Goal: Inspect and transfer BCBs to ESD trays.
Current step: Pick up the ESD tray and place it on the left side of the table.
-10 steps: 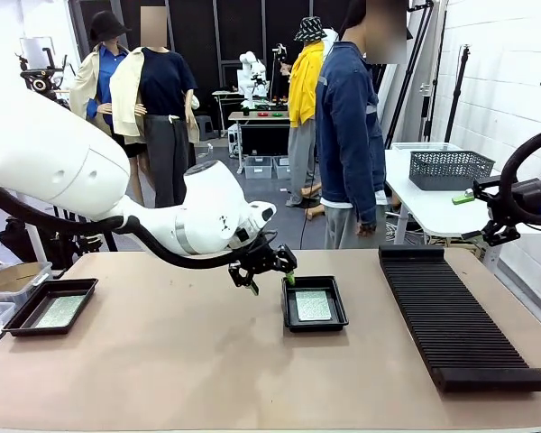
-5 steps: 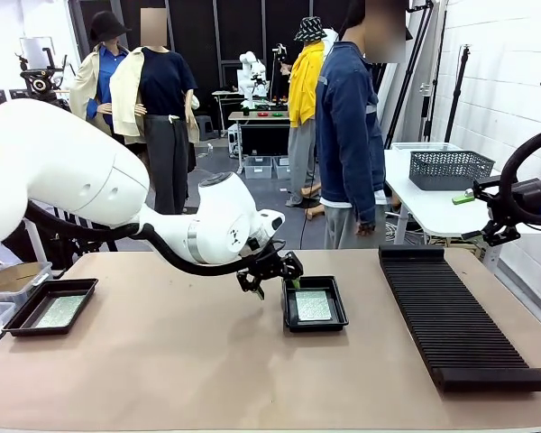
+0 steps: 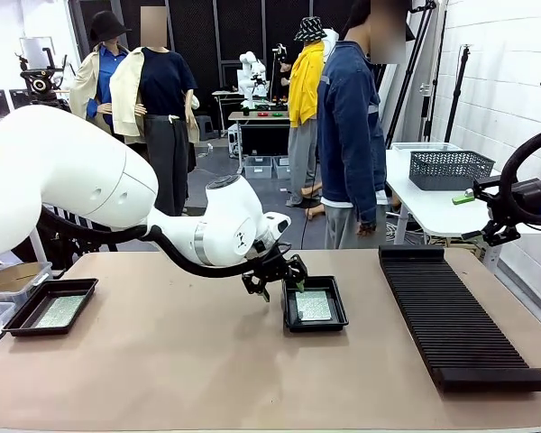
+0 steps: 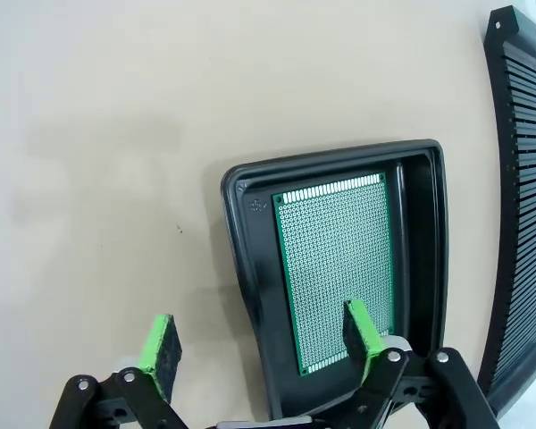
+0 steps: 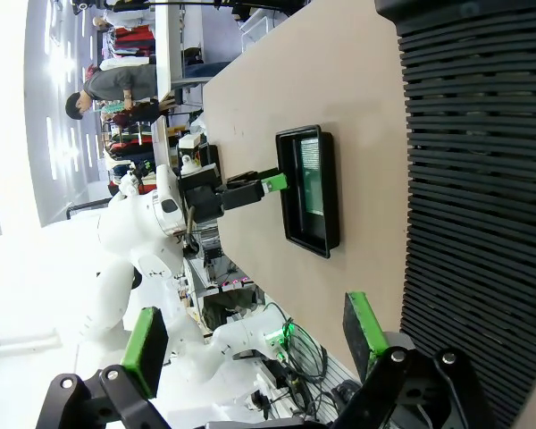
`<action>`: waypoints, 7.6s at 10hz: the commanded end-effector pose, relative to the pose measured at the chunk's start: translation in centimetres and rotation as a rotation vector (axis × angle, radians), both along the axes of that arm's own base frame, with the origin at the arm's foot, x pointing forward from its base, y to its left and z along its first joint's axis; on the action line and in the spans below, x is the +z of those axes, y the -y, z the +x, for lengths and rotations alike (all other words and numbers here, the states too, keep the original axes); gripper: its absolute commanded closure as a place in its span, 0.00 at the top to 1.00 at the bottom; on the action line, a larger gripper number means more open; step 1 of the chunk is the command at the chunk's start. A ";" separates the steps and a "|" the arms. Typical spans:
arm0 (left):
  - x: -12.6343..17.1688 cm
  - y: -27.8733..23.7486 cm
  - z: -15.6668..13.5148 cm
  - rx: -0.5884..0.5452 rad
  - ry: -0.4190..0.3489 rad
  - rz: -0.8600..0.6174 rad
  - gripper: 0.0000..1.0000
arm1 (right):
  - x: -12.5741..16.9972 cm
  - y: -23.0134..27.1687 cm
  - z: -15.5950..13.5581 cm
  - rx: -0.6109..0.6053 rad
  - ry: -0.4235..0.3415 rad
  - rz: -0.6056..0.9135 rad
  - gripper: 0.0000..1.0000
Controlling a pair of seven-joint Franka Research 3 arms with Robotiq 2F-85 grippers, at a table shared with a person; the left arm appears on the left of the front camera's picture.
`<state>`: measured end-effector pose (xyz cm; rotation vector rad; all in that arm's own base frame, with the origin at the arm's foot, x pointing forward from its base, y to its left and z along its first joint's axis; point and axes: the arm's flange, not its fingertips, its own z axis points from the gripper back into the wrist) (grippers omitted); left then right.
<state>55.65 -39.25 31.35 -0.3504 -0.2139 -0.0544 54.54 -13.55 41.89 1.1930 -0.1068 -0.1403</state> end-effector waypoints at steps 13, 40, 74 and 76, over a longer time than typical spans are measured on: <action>-0.2 -0.3 0.4 0.005 -0.049 0.018 0.00 | 0.0 0.1 0.2 0.011 0.008 0.006 1.00; 3.9 -13.0 -2.4 0.044 -0.006 0.049 0.00 | 0.0 0.1 0.2 0.011 0.008 0.006 1.00; 2.8 -39.7 -1.7 0.045 -0.055 0.320 0.12 | 0.0 0.1 0.2 0.011 0.008 0.006 1.00; 3.3 -39.6 -1.6 0.045 -0.067 0.299 0.51 | 0.0 0.1 0.2 0.011 0.008 0.006 1.00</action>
